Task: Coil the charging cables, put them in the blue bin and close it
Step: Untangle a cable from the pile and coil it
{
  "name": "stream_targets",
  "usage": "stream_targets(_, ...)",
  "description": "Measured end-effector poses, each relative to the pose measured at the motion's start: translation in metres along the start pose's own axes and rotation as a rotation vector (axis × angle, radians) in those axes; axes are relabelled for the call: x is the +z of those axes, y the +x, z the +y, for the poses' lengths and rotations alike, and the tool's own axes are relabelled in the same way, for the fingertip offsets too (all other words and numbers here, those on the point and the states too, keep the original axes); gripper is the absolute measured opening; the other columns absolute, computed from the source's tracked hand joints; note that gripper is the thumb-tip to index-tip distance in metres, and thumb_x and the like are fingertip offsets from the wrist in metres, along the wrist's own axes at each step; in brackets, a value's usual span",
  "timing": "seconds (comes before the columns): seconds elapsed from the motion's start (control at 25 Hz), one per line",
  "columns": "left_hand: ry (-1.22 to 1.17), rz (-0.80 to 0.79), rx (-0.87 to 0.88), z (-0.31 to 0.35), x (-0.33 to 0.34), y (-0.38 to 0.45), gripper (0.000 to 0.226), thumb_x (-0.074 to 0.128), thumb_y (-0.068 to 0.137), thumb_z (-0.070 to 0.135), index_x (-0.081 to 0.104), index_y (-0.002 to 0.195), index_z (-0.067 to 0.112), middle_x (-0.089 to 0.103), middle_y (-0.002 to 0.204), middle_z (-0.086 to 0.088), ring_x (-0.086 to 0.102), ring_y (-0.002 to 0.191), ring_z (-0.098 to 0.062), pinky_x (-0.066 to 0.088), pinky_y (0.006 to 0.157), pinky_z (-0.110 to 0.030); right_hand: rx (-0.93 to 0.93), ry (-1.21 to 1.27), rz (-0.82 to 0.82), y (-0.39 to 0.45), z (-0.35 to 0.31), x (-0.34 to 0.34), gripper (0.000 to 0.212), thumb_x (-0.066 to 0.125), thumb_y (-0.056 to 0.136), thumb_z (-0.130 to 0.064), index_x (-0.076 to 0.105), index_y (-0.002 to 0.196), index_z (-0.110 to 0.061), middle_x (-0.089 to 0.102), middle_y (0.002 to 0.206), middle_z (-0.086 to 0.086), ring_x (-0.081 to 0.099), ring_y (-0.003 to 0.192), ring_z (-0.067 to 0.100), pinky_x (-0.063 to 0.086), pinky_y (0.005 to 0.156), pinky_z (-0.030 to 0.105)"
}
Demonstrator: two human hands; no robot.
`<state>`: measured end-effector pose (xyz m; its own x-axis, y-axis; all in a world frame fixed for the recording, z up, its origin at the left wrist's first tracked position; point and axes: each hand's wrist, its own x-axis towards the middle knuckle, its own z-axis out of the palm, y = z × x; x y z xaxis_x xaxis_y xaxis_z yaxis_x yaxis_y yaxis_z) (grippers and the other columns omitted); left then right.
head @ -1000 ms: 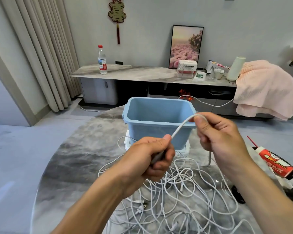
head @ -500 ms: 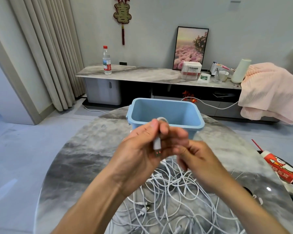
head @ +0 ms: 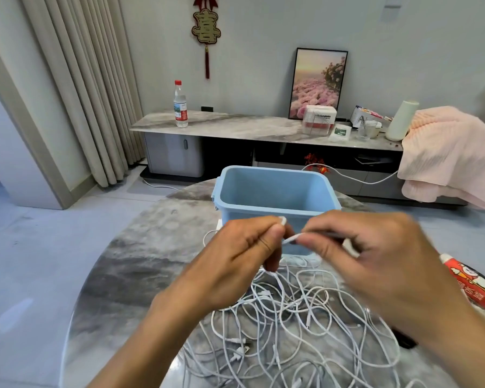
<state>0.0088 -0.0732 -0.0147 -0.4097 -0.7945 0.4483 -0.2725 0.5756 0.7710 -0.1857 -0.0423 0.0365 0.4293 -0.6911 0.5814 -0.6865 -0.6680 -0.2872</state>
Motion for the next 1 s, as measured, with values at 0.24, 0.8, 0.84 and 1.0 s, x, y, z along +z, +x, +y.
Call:
stream_targets(0.24,-0.93,-0.295,-0.234,0.026,0.015,-0.002,0.029,0.037,0.098,0.015,0.062,0.102,0.002,0.051,0.065,-0.003,0.048,0.058,-0.013,0.044,0.087,-0.036,0.158,0.629,0.269,-0.003,0.038,0.016,0.02,0.078,0.073,-0.044,0.078,0.076,-0.024,0.069,0.066,-0.002,0.055,0.055,0.0,0.045,0.056,0.013)
stream_targets(0.8,0.264,0.29,0.053,-0.007,0.014,-0.001,0.024,0.043,0.103,0.019,0.065,0.11,0.013,0.068,0.092,0.021,0.062,0.096,0.004,0.045,0.095,-0.041,0.253,-0.005,-0.4,-0.011,-0.039,0.045,0.018,0.037,0.098,-0.035,0.051,0.1,-0.024,0.066,0.09,-0.002,0.06,0.084,0.024,0.048,0.074,0.04)
stream_targets(0.84,0.258,0.223,0.055,-0.005,0.012,-0.001,0.024,0.042,0.102,0.02,0.064,0.109,0.013,0.066,0.094,0.019,0.06,0.098,0.004,0.042,0.097,-0.046,0.199,-0.033,-0.325,-0.008,-0.035,0.032,0.023,0.04,0.095,-0.04,0.056,0.096,-0.024,0.066,0.082,-0.005,0.061,0.076,0.019,0.049,0.069,0.039)
stream_targets(1.0,-0.012,-0.135,-0.022,0.008,0.008,-0.001,0.023,0.039,0.103,0.018,0.061,0.098,0.014,0.061,0.083,0.008,0.057,0.081,-0.01,0.042,0.077,-0.026,-0.005,0.025,0.017,-0.002,0.006,-0.009,0.019,0.065,0.088,-0.041,0.072,0.078,-0.027,0.06,0.059,-0.017,0.056,0.054,0.004,0.046,0.053,0.027)
